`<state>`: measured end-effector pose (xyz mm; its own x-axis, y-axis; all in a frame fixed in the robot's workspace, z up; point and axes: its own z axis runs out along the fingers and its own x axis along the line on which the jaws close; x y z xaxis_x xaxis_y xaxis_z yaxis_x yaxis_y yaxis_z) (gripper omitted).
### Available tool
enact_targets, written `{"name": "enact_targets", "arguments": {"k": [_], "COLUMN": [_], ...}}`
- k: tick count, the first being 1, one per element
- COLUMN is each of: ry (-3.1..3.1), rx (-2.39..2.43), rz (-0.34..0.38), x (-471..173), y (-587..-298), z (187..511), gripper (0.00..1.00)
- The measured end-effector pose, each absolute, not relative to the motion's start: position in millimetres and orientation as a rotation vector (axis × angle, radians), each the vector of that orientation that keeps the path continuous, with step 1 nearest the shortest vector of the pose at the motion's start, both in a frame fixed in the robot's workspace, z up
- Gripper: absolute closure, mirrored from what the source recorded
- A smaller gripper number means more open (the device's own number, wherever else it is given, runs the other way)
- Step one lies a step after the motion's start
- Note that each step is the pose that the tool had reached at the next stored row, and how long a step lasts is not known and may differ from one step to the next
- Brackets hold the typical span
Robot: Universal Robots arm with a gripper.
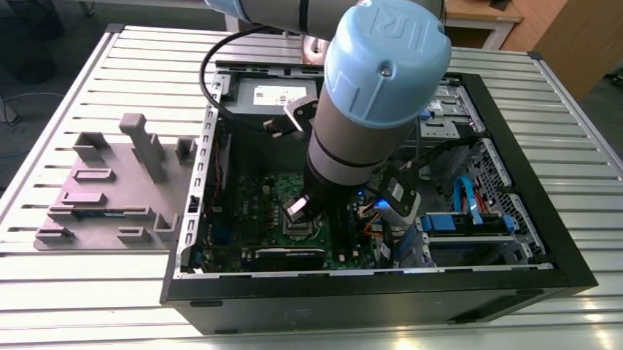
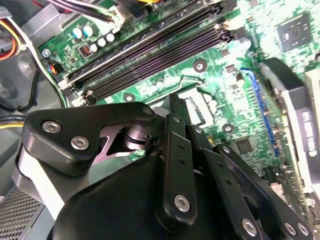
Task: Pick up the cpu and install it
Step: 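Install the first cpu locking lever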
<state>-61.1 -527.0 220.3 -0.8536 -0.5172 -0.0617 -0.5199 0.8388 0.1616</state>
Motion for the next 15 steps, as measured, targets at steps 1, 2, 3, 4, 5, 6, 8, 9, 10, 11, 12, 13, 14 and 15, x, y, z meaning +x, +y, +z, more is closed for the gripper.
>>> {"name": "enact_targets", "arguments": {"k": [1,2,3,4,5,6,8,9,10,11,12,13,14,15], "ry": [2.997,2.997,2.997,2.997,2.997,2.997,2.997,2.997,2.997,2.997,2.997,2.997,2.998,2.998], "rx": [-0.845,-0.844,-0.843,-0.842,-0.842,-0.841,-0.839,-0.838,-0.837,-0.836,-0.835,-0.834,-0.834,-0.833], "rz": [0.271,0.271,0.271,0.271,0.271,0.271,0.270,0.270,0.270,0.270,0.270,0.269,0.267,0.267], "x": [-62.2,-63.9,-66.2,-68.8,-71.7,-74.6,-80.0,-82.3,-84.5,-86.5,-87.8,-87.8,-87.8,-87.8], "y": [-525.8,-525.0,-524.3,-523.8,-523.2,-522.5,-520.9,-520.1,-519.4,-518.8,-518.6,-518.6,-518.6,-518.5], "z": [220.0,219.9,219.8,219.7,219.6,219.6,219.4,219.3,219.3,219.3,219.3,219.6,220.8,222.8], "gripper": [0.89,0.89,0.89,0.89,0.89,0.89,0.89,0.89,0.89,0.89,0.89,0.89,0.89,0.89]}}
